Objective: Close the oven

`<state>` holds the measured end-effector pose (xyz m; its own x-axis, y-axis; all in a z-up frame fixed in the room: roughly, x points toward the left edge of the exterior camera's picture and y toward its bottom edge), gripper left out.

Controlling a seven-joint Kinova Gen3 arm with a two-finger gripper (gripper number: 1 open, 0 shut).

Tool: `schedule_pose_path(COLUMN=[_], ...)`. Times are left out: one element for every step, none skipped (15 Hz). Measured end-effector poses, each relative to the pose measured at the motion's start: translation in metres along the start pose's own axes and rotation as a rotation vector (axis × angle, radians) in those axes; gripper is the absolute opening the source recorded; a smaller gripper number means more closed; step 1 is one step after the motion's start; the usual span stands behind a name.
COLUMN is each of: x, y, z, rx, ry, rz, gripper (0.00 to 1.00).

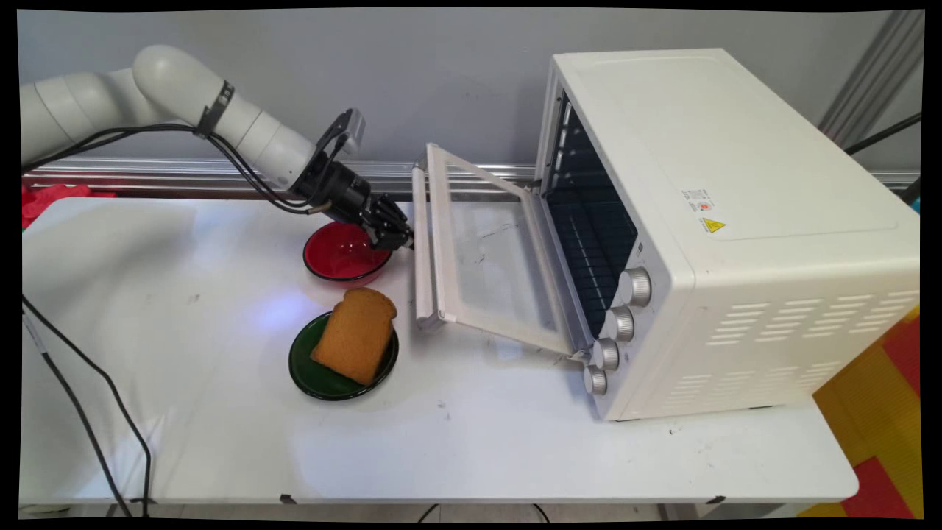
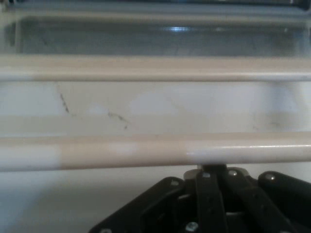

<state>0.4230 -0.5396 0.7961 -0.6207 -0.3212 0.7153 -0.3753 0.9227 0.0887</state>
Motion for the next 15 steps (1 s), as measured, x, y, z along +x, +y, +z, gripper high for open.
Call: schedule_pose_path(x=[0.004, 0.009, 0.012, 0.017, 0.021, 0.026, 0.031, 0.037, 0.043, 0.051, 0.058, 0.065, 0.071, 0.077, 0.086], y=[0.001, 0.001, 0.002, 0.002, 0.003, 0.003, 0.003, 0.003, 0.003, 0.003, 0.003, 0.002, 0.002, 0.002, 0.001], z=[-0.002, -0.003, -0.005, -0.006, -0.007, -0.007, -0.008, -0.008, -0.008, -0.007, -0.005, -0.004, -0.002, -0.001, 0.002], rx=[0.001, 0.002, 0.004, 0.006, 0.007, 0.010, 0.012, 0.015, 0.019, 0.023, 0.027, 0.030, 0.033, 0.036, 0.040], ry=[0.012, 0.023, 0.032, 0.043, 0.051, 0.060, 0.069, 0.081, 0.094, 0.110, 0.122, 0.134, 0.145, 0.155, 0.172], rz=[0.005, 0.009, 0.012, 0.016, 0.019, 0.022, 0.025, 0.028, 0.031, 0.034, 0.036, 0.037, 0.038, 0.039, 0.041], gripper=[0.00, 0.00, 0.00, 0.00, 0.00, 0.00, 0.00, 0.00, 0.00, 0.00, 0.00, 0.00, 0.00, 0.00, 0.00])
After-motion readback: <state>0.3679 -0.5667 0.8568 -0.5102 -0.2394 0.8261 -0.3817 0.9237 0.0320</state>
